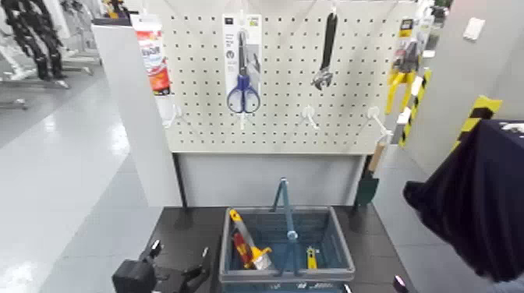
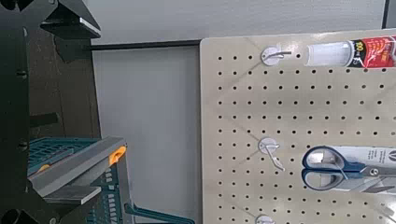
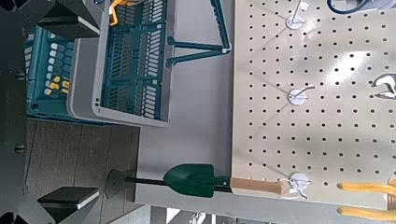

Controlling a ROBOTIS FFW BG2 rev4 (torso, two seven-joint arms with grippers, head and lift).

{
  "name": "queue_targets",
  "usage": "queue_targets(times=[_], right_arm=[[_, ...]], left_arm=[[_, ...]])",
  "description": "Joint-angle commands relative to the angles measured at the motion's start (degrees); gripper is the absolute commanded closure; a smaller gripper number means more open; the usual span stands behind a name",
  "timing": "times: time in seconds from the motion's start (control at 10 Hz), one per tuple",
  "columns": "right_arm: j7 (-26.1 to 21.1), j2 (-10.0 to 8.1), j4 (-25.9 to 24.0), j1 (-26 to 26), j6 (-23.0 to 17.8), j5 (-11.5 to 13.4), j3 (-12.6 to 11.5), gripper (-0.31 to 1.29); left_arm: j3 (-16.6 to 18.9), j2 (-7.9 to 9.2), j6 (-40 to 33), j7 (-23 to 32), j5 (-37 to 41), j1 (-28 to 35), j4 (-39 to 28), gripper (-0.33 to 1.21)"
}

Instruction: Put the tool with the wooden handle into the crate.

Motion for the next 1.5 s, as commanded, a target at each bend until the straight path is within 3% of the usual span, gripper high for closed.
queue_targets(times=[0.1,0.4,0.7,1.0,1.2,1.5], right_arm=[[0.0,0.08,0.0,0.1,-0.2,-0.1,-0.2,0.11],[0.4,0.17,0.0,0.0,-0.5,-0.5,-1.0,0.11],[4.7,0.78,-0.1,-1.6,-0.2,-0.6,-6.2,0.11],[12.5,0.43,2.2,-6.9,2.6,-2.5,-11.8,0.11],[16.2,-1.06,4.6,-11.4,3.8,-2.6,-14.3,0.11],[18.4,-5.37,9.1,-17.2,4.8,-4.7,-14.4,0.11]], left_arm=[[0.1,0.01,0.1,-0.1,0.1,0.0,0.0,0.13],[0.1,0.01,0.2,-0.2,0.3,0.0,0.0,0.13],[-0.1,0.01,0.3,-0.5,0.4,-0.3,0.2,0.13],[-0.1,-0.17,0.3,-0.7,0.6,-0.4,0.4,0.13],[0.0,-0.17,0.0,-0.9,0.8,-0.5,0.6,0.13],[0.0,-0.08,-0.3,-1.2,1.0,-0.7,0.9,0.12]])
